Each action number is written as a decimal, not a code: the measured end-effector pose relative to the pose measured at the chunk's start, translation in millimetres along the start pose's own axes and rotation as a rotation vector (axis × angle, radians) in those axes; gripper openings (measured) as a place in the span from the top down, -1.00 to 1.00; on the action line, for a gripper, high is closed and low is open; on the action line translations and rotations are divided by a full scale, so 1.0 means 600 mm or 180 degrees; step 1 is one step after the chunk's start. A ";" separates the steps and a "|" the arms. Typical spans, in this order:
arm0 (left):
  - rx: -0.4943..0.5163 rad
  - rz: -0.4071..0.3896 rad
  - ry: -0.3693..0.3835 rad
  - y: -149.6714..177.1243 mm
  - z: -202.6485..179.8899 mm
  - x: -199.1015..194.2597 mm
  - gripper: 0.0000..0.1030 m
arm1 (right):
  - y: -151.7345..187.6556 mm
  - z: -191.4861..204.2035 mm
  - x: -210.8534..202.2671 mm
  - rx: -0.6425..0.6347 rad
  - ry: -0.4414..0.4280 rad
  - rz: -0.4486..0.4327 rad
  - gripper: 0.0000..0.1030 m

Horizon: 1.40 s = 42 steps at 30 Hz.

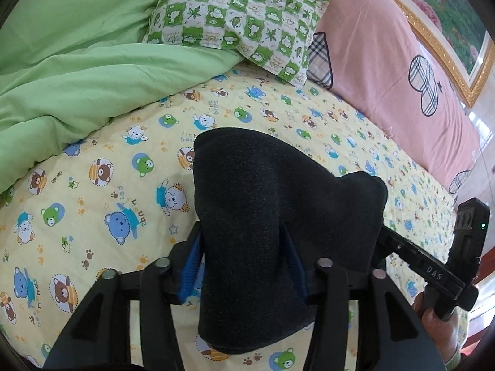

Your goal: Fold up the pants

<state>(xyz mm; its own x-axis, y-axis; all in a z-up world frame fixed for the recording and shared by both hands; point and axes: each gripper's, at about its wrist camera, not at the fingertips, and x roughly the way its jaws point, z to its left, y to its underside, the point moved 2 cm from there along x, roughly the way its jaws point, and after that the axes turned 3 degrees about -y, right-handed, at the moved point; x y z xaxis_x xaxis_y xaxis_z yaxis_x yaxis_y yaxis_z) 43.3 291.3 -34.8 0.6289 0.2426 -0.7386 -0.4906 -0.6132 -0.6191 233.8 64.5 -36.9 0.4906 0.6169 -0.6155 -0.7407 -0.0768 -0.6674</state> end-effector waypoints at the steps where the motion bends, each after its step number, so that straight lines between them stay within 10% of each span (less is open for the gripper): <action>1: 0.0026 -0.0001 -0.0050 0.005 0.001 0.004 -0.07 | 0.001 -0.004 0.001 -0.0021 0.0014 -0.0009 0.01; 8: -0.0102 0.0022 -0.0008 0.023 0.027 0.022 -0.46 | 0.007 -0.024 0.013 -0.0060 0.0121 -0.0025 -0.20; 23: 0.0111 -0.0087 -0.0252 0.036 0.007 -0.039 -0.53 | 0.020 -0.016 -0.037 -0.0097 0.0427 -0.0338 -0.38; 42: 0.0373 -0.0189 -0.0507 0.082 -0.011 -0.102 -0.57 | 0.057 0.088 -0.093 -0.0583 -0.0073 -0.0441 -0.75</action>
<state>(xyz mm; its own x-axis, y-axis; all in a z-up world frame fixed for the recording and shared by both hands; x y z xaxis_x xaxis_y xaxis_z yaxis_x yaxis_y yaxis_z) -15.3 241.3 -18.7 0.5599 0.3972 -0.7271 -0.5282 -0.5050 -0.6826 156.5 68.8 -3.2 0.5697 0.6489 -0.5043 -0.5703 -0.1297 -0.8111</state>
